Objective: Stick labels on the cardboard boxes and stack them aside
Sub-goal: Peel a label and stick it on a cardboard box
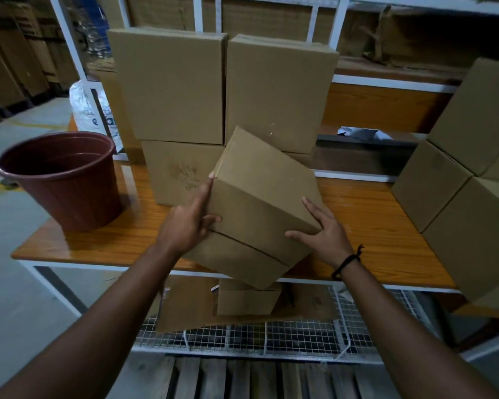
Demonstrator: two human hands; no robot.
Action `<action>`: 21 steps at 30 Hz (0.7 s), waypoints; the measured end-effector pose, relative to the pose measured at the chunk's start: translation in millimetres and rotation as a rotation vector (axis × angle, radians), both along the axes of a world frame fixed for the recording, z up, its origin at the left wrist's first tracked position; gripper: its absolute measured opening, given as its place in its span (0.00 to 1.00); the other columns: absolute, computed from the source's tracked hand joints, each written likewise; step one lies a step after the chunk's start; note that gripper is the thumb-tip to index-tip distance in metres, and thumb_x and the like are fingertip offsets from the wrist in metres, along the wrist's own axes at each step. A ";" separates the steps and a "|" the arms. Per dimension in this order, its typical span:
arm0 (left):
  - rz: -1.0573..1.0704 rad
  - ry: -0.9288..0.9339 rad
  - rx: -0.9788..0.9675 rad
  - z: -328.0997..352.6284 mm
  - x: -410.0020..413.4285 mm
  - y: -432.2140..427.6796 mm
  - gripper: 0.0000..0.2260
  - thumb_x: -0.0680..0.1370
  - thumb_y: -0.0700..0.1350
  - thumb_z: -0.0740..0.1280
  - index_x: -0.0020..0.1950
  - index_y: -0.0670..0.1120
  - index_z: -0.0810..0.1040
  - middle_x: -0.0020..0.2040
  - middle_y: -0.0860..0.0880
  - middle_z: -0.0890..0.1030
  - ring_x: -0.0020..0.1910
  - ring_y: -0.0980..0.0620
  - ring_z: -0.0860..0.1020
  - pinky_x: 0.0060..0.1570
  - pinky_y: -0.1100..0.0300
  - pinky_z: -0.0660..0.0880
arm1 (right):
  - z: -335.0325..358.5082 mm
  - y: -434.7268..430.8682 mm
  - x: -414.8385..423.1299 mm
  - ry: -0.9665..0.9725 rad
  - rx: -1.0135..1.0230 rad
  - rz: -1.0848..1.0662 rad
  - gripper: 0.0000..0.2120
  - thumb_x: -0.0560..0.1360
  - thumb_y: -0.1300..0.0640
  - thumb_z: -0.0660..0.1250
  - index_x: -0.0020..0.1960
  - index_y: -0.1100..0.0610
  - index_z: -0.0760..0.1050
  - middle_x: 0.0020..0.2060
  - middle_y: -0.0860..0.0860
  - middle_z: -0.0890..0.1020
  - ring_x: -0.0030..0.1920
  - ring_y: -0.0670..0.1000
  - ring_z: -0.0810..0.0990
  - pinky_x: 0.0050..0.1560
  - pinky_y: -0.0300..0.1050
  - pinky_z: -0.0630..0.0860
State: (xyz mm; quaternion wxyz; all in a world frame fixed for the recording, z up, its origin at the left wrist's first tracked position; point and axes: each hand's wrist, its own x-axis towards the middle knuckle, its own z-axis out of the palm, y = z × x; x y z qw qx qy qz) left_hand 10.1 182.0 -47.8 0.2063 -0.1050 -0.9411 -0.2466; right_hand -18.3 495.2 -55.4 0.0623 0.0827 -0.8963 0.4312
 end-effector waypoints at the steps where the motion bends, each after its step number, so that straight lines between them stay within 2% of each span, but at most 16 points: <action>1: 0.009 -0.034 0.054 -9.9 3.3 0.6 0.46 0.78 0.51 0.69 0.74 0.67 0.32 0.64 0.36 0.78 0.49 0.39 0.83 0.45 0.47 0.81 | 5.3 3.5 -0.3 0.020 0.054 -0.002 0.43 0.62 0.41 0.77 0.73 0.39 0.63 0.73 0.50 0.63 0.71 0.52 0.63 0.63 0.43 0.67; 4: 0.051 -0.123 0.192 -39.9 15.1 11.6 0.50 0.76 0.52 0.70 0.67 0.74 0.26 0.64 0.35 0.78 0.52 0.39 0.83 0.49 0.44 0.81 | 15.8 9.9 -0.4 0.039 0.258 0.009 0.43 0.59 0.32 0.73 0.71 0.34 0.63 0.75 0.52 0.60 0.73 0.54 0.62 0.68 0.49 0.68; 6: 0.081 -0.169 0.271 -57.0 21.7 19.6 0.52 0.76 0.51 0.71 0.65 0.76 0.25 0.66 0.36 0.76 0.55 0.41 0.82 0.53 0.43 0.80 | 16.7 11.4 -0.5 0.029 0.338 0.015 0.44 0.55 0.26 0.68 0.70 0.32 0.62 0.76 0.52 0.59 0.73 0.55 0.63 0.66 0.55 0.73; 9: 0.098 -0.209 0.325 -70.7 24.6 23.0 0.52 0.76 0.51 0.71 0.63 0.77 0.24 0.68 0.37 0.75 0.59 0.42 0.80 0.57 0.41 0.77 | 16.3 8.6 3.3 0.033 0.397 0.013 0.42 0.60 0.32 0.73 0.71 0.34 0.62 0.77 0.52 0.57 0.73 0.55 0.62 0.65 0.56 0.72; 12: 0.082 -0.201 0.325 -71.1 23.9 18.4 0.51 0.75 0.54 0.71 0.65 0.76 0.26 0.69 0.40 0.74 0.60 0.43 0.80 0.57 0.41 0.78 | 15.8 5.2 7.7 0.037 0.414 -0.013 0.40 0.63 0.36 0.75 0.72 0.35 0.62 0.77 0.52 0.55 0.74 0.55 0.61 0.66 0.55 0.71; 15: 0.030 -0.194 0.348 -63.0 24.6 12.0 0.46 0.71 0.62 0.68 0.70 0.75 0.32 0.72 0.44 0.72 0.62 0.45 0.79 0.54 0.45 0.79 | 12.5 6.2 7.5 0.027 0.382 -0.014 0.41 0.63 0.36 0.75 0.71 0.33 0.62 0.77 0.49 0.55 0.73 0.54 0.63 0.64 0.54 0.74; 18: -0.033 -0.131 0.352 -45.9 17.6 3.8 0.42 0.70 0.70 0.66 0.77 0.69 0.44 0.74 0.45 0.69 0.65 0.45 0.76 0.52 0.47 0.81 | 13.0 9.5 5.1 0.004 0.368 0.011 0.40 0.62 0.34 0.74 0.71 0.32 0.61 0.77 0.48 0.55 0.73 0.54 0.62 0.64 0.53 0.73; 19: -0.050 -0.103 0.348 -38.3 13.1 1.7 0.40 0.70 0.72 0.65 0.78 0.67 0.49 0.75 0.45 0.68 0.67 0.44 0.74 0.52 0.47 0.81 | 14.4 11.6 4.3 -0.020 0.348 0.026 0.39 0.63 0.33 0.73 0.71 0.33 0.62 0.77 0.48 0.55 0.74 0.53 0.61 0.65 0.53 0.72; 21: -0.056 -0.078 0.320 -20.0 2.4 -0.6 0.37 0.69 0.74 0.62 0.76 0.65 0.58 0.78 0.46 0.62 0.73 0.43 0.67 0.60 0.44 0.76 | 19.3 14.8 2.9 -0.063 0.247 0.065 0.38 0.63 0.27 0.67 0.70 0.35 0.64 0.77 0.48 0.56 0.73 0.52 0.61 0.66 0.53 0.70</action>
